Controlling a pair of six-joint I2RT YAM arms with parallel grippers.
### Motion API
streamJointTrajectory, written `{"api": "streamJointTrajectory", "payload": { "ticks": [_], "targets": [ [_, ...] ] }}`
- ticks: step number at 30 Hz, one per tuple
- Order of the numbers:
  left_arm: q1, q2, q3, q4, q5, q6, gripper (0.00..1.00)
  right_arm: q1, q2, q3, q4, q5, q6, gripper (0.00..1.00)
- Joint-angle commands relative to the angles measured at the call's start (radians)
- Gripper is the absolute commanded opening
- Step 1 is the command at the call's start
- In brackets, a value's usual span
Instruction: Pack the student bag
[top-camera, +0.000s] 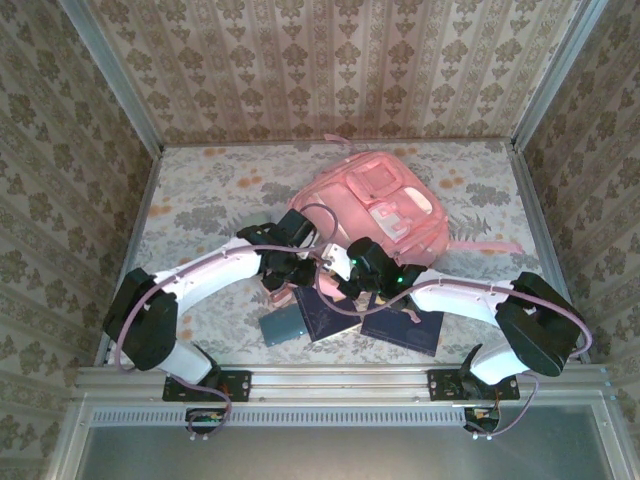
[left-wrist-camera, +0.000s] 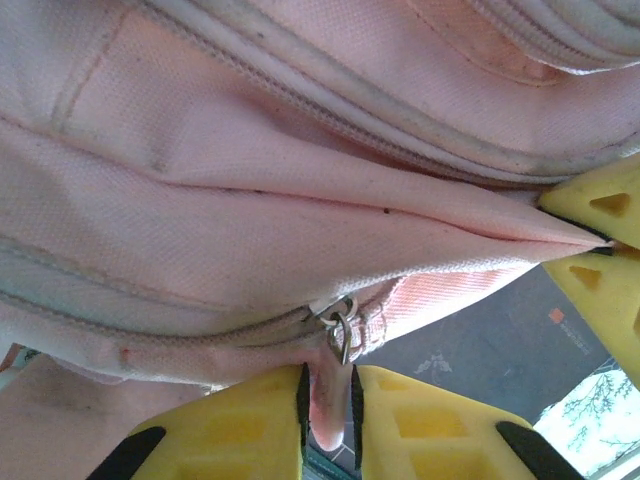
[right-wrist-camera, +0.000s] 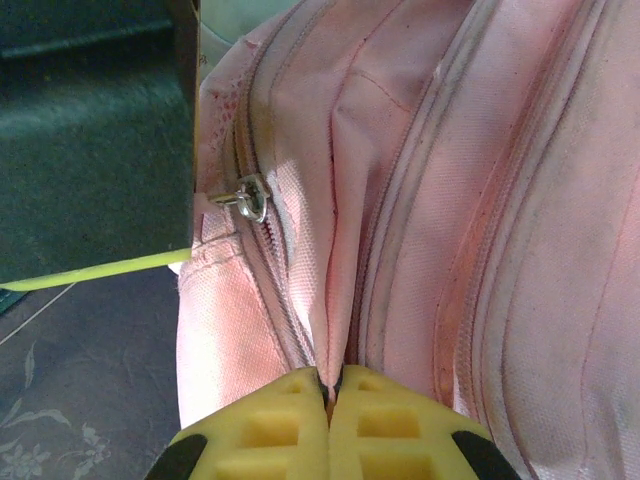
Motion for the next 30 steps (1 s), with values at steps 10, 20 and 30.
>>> {"api": "streamJointTrajectory", "payload": {
  "ticks": [10, 20, 30],
  "targets": [
    [0.005, 0.058, 0.037, 0.005, -0.027, 0.002, 0.0, -0.014, -0.034, -0.02, 0.053, -0.043, 0.04, 0.0],
    [0.046, -0.02, 0.075, -0.073, -0.079, 0.054, 0.0, -0.051, -0.144, -0.058, -0.016, -0.043, 0.005, 0.0],
    [0.12, -0.044, 0.108, -0.116, -0.089, 0.076, 0.0, -0.056, -0.221, -0.05, -0.14, 0.068, -0.078, 0.0]
  ]
}}
